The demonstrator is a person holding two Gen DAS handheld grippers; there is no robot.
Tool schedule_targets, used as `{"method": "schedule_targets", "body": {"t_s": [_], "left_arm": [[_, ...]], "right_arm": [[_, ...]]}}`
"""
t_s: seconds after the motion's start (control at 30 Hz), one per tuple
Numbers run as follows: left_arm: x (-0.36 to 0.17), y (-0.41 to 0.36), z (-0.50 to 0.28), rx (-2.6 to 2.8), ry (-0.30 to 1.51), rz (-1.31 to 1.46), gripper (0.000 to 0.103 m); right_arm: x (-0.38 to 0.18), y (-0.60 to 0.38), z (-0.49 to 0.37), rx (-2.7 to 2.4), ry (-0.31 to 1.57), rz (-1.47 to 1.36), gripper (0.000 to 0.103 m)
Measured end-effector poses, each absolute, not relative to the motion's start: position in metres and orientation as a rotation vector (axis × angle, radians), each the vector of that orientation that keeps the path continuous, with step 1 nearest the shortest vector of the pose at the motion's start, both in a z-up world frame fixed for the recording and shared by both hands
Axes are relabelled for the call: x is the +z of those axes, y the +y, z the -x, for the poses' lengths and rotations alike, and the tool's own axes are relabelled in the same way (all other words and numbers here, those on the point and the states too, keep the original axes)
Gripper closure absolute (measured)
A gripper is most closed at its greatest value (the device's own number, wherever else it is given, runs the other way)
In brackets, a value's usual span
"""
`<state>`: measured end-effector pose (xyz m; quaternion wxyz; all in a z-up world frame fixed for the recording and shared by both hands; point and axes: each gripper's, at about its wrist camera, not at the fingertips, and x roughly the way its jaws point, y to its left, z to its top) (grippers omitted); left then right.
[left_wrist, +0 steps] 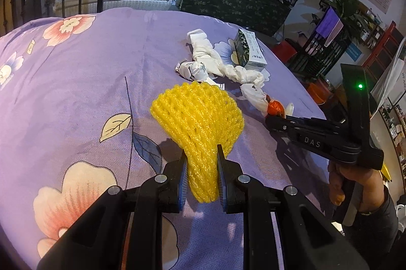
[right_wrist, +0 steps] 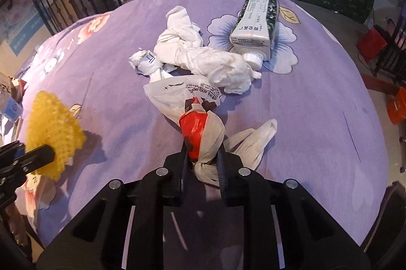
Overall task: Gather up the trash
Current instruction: 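Carry the plastic bag and yellow net over the black bin and open both grippers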
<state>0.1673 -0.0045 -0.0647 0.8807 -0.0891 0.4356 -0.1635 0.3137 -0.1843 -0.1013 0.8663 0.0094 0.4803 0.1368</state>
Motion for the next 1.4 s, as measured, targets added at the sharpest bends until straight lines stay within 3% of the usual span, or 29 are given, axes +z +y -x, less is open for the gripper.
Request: {"method": "schedule_targets", "body": {"t_s": [0.63, 1.4], "left_arm": [[-0.05, -0.098, -0.128, -0.513, 0.83, 0.079, 0.084], [-0.043, -0.242, -0.112, -0.867, 0.796, -0.07, 0.084]], "right_arm": [[-0.055, -0.268, -0.188, 0.024, 0.727, -0.136, 0.083], [-0.085, -0.426, -0.084, -0.43, 0.785, -0.328, 0.083]]}}
